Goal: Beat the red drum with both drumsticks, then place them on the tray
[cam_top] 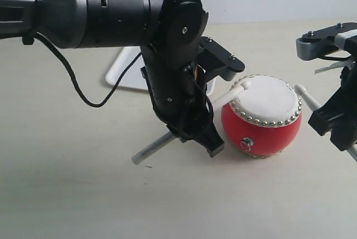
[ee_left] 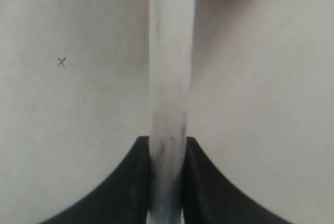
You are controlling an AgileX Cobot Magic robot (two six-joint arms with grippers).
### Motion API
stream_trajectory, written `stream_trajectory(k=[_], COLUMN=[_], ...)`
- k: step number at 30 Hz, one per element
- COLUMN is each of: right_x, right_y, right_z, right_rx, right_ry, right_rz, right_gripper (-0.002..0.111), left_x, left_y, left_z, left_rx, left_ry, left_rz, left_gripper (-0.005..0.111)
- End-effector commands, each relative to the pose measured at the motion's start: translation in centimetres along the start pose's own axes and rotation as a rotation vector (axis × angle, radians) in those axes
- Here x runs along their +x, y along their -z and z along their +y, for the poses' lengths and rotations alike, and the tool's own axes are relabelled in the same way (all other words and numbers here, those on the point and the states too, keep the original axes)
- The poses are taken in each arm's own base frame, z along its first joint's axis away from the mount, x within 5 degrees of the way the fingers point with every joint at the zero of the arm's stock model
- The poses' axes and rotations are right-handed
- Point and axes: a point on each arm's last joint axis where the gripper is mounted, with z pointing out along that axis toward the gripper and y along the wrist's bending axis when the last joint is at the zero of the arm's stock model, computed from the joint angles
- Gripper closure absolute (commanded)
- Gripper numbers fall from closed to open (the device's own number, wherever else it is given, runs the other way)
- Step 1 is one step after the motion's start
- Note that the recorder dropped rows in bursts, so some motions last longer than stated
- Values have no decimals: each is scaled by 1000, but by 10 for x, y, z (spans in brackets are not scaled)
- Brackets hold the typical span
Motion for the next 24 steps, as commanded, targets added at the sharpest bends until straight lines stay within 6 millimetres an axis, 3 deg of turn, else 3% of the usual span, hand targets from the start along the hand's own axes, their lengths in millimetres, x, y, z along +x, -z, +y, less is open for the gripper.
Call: stream_trajectory(k=[1,8,11,16,20,24], right_x=[1,-6,-11,-12,-18,-30], right_y=[0,1,10,29,15,-23], right_z=[0,-1,-1,-1,-2,-3], right_rx=[-1,10,13,16,17,-4], right_ry=[-1,0,1,2,4,-3], right_rz=[-7,-90,-123,-180,-112,34], right_gripper=[108,108,108,108,108,108], left_x=[-3,5,8,8,13,19], left_y=[7,40,56,58,68,93], left_z=[-3,-1,-1,0,3,4], left_rx=[9,3,1,-1,-31,-39], left_ry=[-1,3,15,23,12,20], left_rz=[-41,-75,-112,-117,-110,-173], left_gripper=[107,107,107,107,107,107])
